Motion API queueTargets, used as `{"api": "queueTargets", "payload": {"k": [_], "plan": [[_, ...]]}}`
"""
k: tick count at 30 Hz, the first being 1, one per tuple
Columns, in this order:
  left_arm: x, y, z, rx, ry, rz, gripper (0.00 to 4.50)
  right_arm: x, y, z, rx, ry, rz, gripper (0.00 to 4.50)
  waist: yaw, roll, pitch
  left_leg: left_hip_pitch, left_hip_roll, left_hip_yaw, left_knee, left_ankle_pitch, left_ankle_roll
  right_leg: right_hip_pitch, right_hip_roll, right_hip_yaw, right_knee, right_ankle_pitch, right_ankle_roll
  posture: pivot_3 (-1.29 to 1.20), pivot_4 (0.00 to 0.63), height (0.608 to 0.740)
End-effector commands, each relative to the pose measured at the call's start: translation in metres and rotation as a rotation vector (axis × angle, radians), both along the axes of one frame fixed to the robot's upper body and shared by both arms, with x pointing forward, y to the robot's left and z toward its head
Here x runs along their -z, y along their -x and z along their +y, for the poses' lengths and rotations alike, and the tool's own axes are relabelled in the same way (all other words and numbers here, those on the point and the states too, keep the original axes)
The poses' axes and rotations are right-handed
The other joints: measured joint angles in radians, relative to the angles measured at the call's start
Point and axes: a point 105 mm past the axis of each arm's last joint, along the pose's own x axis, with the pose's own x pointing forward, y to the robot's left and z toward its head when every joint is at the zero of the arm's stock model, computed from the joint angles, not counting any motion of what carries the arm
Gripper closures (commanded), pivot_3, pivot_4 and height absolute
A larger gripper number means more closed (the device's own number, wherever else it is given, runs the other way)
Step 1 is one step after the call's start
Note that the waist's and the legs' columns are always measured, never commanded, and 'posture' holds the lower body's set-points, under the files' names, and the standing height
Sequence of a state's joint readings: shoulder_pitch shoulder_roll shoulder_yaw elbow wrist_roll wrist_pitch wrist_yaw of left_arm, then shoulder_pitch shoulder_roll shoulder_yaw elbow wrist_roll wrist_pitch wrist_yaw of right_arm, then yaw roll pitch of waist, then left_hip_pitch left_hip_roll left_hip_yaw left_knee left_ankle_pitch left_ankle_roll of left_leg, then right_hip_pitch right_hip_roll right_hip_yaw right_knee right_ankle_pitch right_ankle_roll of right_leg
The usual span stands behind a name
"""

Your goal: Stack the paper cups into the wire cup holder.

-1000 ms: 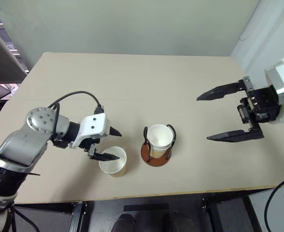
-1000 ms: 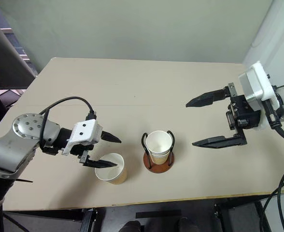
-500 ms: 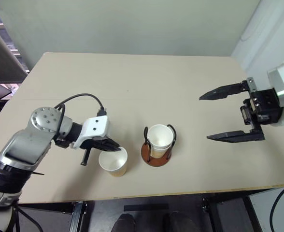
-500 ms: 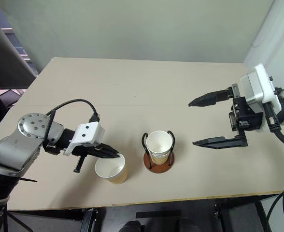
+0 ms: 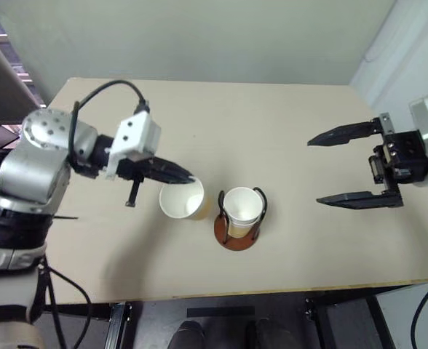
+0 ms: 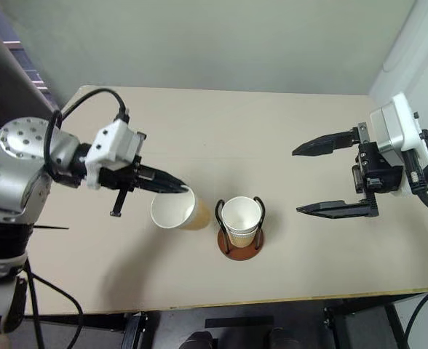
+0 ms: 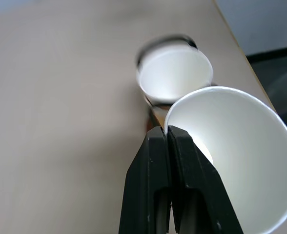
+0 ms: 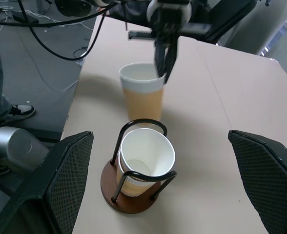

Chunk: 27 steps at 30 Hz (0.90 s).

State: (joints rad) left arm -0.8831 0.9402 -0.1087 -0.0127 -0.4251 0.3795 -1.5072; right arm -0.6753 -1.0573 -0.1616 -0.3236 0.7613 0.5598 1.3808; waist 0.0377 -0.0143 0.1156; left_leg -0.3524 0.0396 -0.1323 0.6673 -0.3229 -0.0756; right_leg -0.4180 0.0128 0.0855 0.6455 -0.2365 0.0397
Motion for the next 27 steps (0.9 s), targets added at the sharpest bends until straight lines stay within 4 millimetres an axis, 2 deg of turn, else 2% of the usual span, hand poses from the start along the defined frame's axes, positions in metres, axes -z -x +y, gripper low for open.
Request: {"api": "queueTargets", "payload": {"k": [1, 4, 8, 11, 14, 20, 27], "plan": [[-0.033, -0.008, -0.011, 0.066, 0.028, -0.115, 4.43, -0.010, 0.004, -0.004, 0.029, -0.001, -0.070, 0.00, 0.002, 0.000, 0.000, 0.000, 0.000, 0.000, 0.001, 0.000, 0.000, 0.000, 0.000, 0.000, 0.000, 0.000, 0.000, 0.00, 0.150, 0.740], [-0.060, -0.016, -0.031, 0.145, 0.073, -0.191, 4.43, -0.009, 0.004, -0.004, 0.047, 0.001, -0.077, 0.00, 0.010, 0.000, 0.000, -0.002, 0.000, -0.001, 0.002, 0.000, 0.001, 0.000, 0.000, 0.000, -0.001, 0.001, 0.002, 0.00, 0.150, 0.740], [-0.073, -0.009, -0.063, 0.307, 0.111, -0.196, 4.43, -0.010, 0.006, -0.007, 0.075, 0.005, -0.085, 0.00, 0.010, 0.000, 0.000, -0.005, -0.001, 0.000, 0.007, -0.002, 0.004, 0.000, -0.001, 0.000, -0.002, 0.003, 0.006, 0.00, 0.150, 0.740], [-0.063, -0.003, -0.081, 0.391, 0.075, -0.162, 4.43, -0.009, 0.009, -0.009, 0.098, 0.014, -0.082, 0.00, 0.012, 0.000, 0.000, -0.010, -0.001, 0.000, 0.011, -0.003, 0.006, 0.000, -0.001, 0.001, -0.003, 0.005, 0.011, 0.00, 0.150, 0.740], [-0.045, 0.002, -0.088, 0.445, 0.016, -0.114, 4.43, -0.006, 0.013, -0.016, 0.135, 0.034, -0.072, 0.00, 0.014, 0.000, 0.000, -0.013, -0.001, -0.002, 0.014, -0.004, 0.007, -0.001, -0.001, 0.002, -0.005, 0.007, 0.014, 0.00, 0.150, 0.740], [-0.029, 0.000, -0.095, 0.481, -0.033, -0.081, 4.43, -0.004, 0.016, -0.032, 0.241, 0.052, -0.069, 0.00, 0.018, 0.000, 0.000, -0.013, -0.002, -0.001, 0.016, -0.004, 0.008, 0.000, -0.002, 0.002, -0.011, 0.007, 0.016, 0.00, 0.150, 0.740], [-0.014, -0.006, -0.095, 0.478, -0.112, -0.082, 4.43, -0.005, 0.023, -0.036, 0.272, 0.055, -0.074, 0.00, 0.020, 0.000, 0.000, -0.013, -0.003, 0.001, 0.016, -0.004, 0.008, 0.000, -0.002, 0.003, -0.011, 0.007, 0.017, 0.00, 0.150, 0.740]]}}
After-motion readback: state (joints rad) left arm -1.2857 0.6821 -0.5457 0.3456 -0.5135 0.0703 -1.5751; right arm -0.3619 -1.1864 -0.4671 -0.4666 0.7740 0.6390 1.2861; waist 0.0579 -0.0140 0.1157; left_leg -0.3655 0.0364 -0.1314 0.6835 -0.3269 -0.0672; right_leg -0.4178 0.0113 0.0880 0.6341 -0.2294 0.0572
